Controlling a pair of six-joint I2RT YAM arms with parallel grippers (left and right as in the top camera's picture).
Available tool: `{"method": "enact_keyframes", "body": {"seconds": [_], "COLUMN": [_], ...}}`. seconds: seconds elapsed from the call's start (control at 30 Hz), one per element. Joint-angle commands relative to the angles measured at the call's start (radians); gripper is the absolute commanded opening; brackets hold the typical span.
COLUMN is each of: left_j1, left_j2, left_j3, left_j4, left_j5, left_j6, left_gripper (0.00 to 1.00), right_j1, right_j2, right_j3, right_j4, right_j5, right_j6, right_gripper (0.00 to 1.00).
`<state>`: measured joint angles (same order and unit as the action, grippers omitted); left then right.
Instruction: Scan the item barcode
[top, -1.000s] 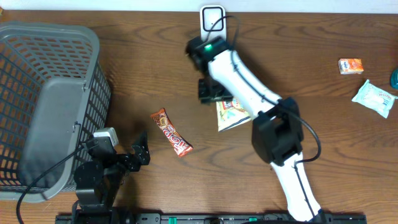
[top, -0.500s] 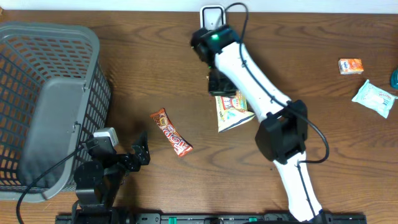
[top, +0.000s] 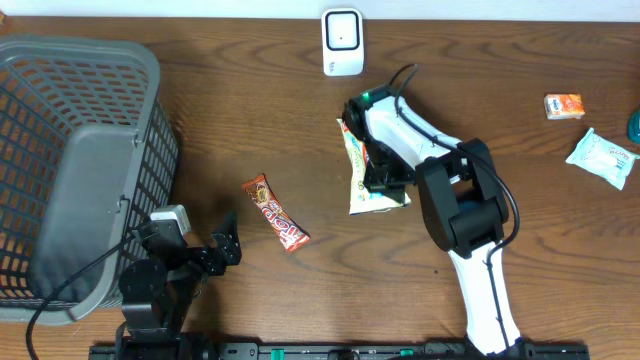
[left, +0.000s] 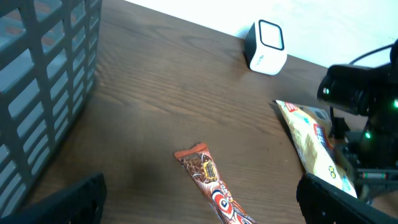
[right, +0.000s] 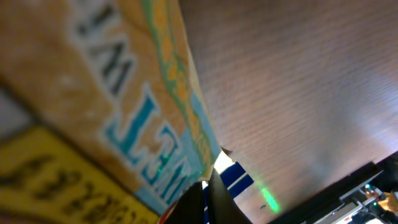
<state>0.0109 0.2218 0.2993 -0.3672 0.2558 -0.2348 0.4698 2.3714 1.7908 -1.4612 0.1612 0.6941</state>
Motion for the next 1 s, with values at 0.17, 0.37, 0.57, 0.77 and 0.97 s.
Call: {"method": "enact_keyframes", "body": {"seconds": [0.17,0.37,0.57,0.77,0.97], "left_j1": [-0.001,-0.001,-0.001,-0.001,-0.001], "left_j2": [-0.003,-0.003,-0.003,-0.003,-0.003], "left_j3": [-0.004,-0.004,-0.004,-0.004,-0.004], "left_j4": [0.001,0.001,0.001,0.001,0.001], "left_j5": [-0.006,-0.006,-0.006,-0.006,-0.006], "left_j6": [0.013,0.013,0.013,0.013,0.013], "left_gripper": [0.98,0.98,0.98,0.98,0.98], "right_j1": [-0.034,-0.046,-0.011,0.033,0.061], "right_j2": [-0.065,-0.22,-0.226,-0.2,-0.201], "right_j3": [0.077,0.136,0.075,-0.145,-0.215], "right_j4": [-0.068,-0.038,0.08,0.251,0.249], "right_j5": [-0.047,-0.003,0.006,-0.083,-0.033], "right_j6": [0.05,0.05,0.05,0.068,0.076], "right_gripper": [0.01,0.02,0.01,0.01,0.01]}}
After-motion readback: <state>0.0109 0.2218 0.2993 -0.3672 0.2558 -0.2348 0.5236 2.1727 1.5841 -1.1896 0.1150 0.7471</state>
